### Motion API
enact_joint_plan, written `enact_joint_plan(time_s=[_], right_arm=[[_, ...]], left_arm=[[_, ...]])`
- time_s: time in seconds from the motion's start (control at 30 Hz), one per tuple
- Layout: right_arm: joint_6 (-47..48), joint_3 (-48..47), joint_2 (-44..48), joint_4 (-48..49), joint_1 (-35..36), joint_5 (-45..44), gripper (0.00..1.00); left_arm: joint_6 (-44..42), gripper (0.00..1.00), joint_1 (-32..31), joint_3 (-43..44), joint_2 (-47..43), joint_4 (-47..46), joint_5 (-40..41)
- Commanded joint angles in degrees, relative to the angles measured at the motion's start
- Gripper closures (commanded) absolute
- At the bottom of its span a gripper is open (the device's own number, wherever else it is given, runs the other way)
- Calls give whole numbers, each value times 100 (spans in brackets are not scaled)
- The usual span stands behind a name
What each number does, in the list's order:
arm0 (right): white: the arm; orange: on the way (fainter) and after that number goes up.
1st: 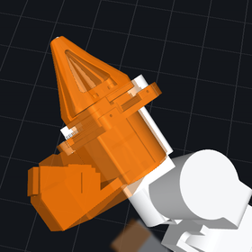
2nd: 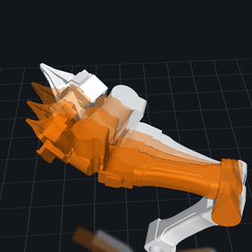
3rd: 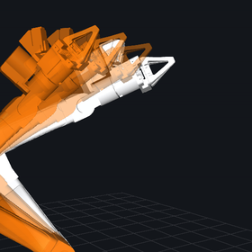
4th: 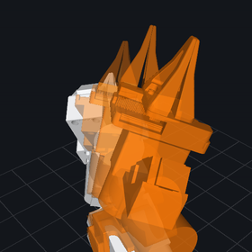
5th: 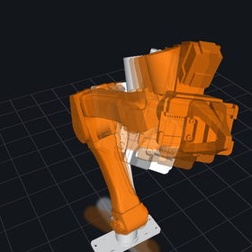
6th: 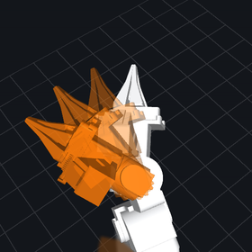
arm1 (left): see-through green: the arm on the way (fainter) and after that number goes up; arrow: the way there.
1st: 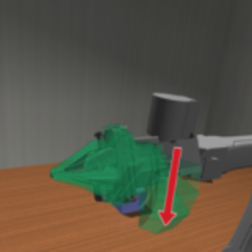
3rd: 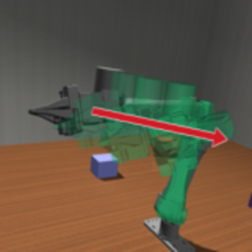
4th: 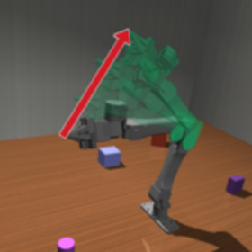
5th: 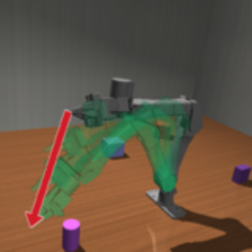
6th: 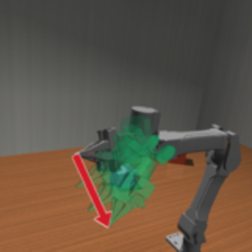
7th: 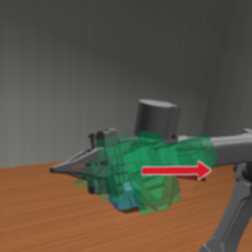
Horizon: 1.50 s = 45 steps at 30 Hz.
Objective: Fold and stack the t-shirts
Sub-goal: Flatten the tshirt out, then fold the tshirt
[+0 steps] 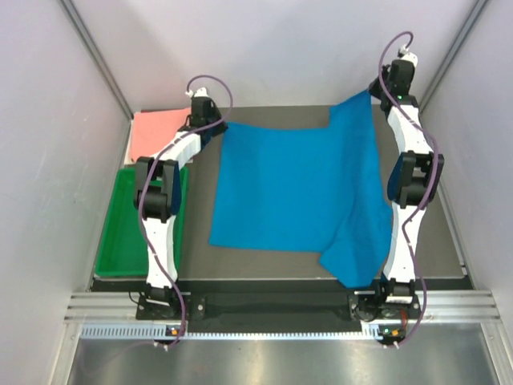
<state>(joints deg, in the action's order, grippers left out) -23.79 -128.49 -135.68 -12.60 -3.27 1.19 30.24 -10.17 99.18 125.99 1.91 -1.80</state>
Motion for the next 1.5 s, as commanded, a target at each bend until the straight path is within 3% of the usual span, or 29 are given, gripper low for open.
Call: enact_joint_plan(time_s=[0.0,0.13,0.4,0.57,0.93,1.47], right_arm=[[-292,-687,-257,292,-86,293,100],[-416,-274,-301,1057,-86,294,100],[-539,-310,-530,865,-121,514,100],[-715,754,181,830,-262,408,100],[-952,2300,1446,390,-631,426,100],[-1013,3830,2897,74,-1053,883,100]], left_arm=[[-124,100,121,488,224,11,128],[-176,100,130,524,320,-68,321],[-422,100,191,691,479,-138,207],[-808,100,191,586,347,-332,-197],[-1362,100,200,348,197,-218,-189],[-1486,100,209,-284,-57,-384,-57]])
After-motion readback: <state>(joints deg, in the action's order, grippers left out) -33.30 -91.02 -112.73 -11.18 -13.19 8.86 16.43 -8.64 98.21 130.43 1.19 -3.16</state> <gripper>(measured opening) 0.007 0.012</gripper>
